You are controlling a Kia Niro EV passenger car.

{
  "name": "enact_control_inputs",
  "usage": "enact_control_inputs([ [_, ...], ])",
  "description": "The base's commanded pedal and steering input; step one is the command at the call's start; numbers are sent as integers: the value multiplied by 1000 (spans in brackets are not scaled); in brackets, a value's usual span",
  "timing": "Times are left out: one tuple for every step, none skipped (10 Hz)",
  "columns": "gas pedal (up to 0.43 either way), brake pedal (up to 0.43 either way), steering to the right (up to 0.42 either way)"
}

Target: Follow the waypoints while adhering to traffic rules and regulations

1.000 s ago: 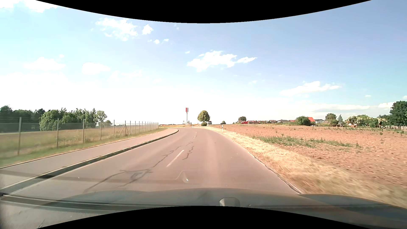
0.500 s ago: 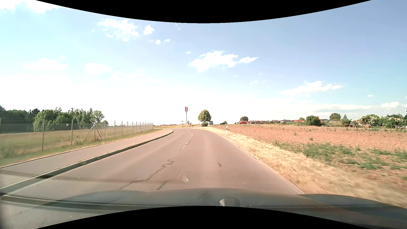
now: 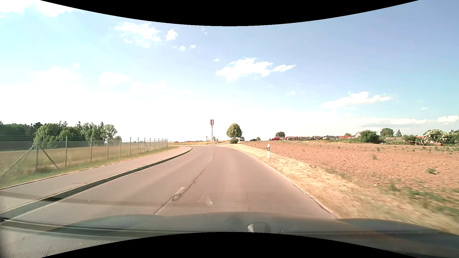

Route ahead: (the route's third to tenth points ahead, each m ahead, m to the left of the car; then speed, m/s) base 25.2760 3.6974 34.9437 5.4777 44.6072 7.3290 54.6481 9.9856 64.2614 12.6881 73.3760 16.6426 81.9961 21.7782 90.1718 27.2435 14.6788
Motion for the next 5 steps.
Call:
enact_control_inputs([
  [87,6,-20],
  [87,6,-19],
  [87,6,-19],
  [87,6,-18],
  [87,6,-19],
])
